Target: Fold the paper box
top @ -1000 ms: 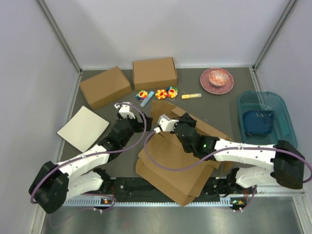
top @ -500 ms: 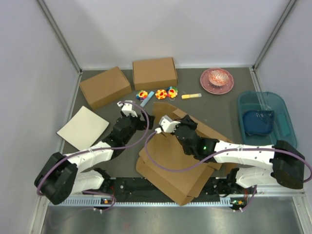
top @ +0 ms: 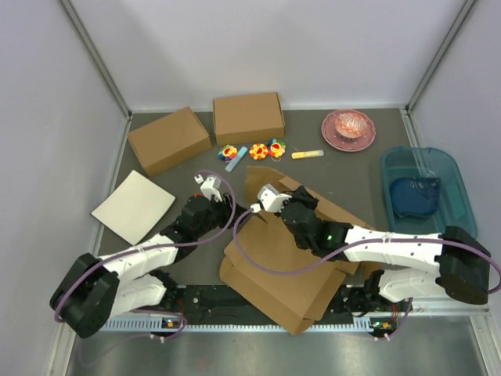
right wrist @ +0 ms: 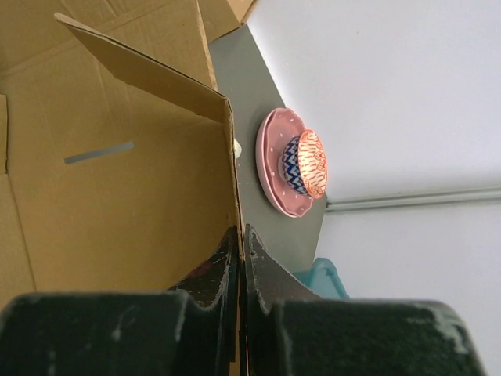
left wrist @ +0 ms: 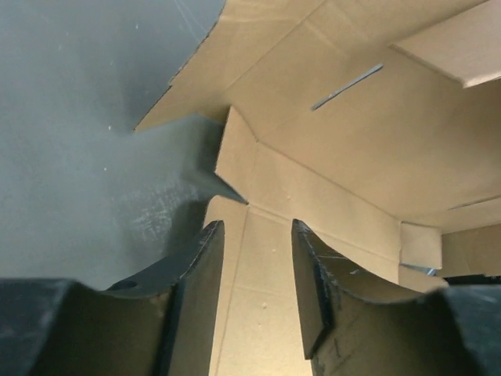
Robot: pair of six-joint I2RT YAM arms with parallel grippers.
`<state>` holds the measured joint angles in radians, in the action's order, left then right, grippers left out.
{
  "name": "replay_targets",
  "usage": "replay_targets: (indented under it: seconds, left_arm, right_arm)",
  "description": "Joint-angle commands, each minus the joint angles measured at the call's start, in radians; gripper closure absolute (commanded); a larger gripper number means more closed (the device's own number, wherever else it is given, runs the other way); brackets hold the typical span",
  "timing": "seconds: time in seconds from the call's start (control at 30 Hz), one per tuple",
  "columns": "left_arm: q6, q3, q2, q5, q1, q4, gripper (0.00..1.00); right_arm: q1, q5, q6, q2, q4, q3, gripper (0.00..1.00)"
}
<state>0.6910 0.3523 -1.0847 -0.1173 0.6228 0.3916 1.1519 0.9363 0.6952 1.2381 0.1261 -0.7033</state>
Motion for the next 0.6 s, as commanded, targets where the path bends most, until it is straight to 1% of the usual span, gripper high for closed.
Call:
replay_targets:
  seconds: [0.0,0.03,0.13,0.17,0.27,0.4,0.57]
  left_arm:
    - [0.077,0.042,-0.085,-0.007,0.002,0.004,0.59]
    - [0.084,0.051,-0.108,-0.002,0.002,0.016,0.65]
    - [0.111,0.082,-0.199,0.004,0.002,0.053,0.74]
    - [0.117,0.092,-0.22,0.013,0.002,0.058,0.79]
    - [0.119,0.142,-0.296,0.03,0.002,0.04,0.86]
    - [0.111,0.198,-0.374,0.045,0.002,0.038,0.89]
    - [0.102,0.264,-0.464,0.036,0.002,0.033,0.89]
  right_arm:
    - [0.015,0.007,-0.092,-0.019,-0.045,-0.047,1.0]
    - [0.015,0.006,-0.101,-0.019,-0.049,-0.05,1.0]
    - [0.017,0.001,-0.109,-0.016,-0.06,-0.055,1.0]
    - [0.017,0.001,-0.111,-0.015,-0.063,-0.058,1.0]
    - [0.017,-0.002,-0.111,-0.014,-0.066,-0.056,1.0]
    - [0.019,-0.008,-0.108,-0.014,-0.065,-0.058,1.0]
    - [0.017,-0.01,-0.115,-0.015,-0.066,-0.056,1.0]
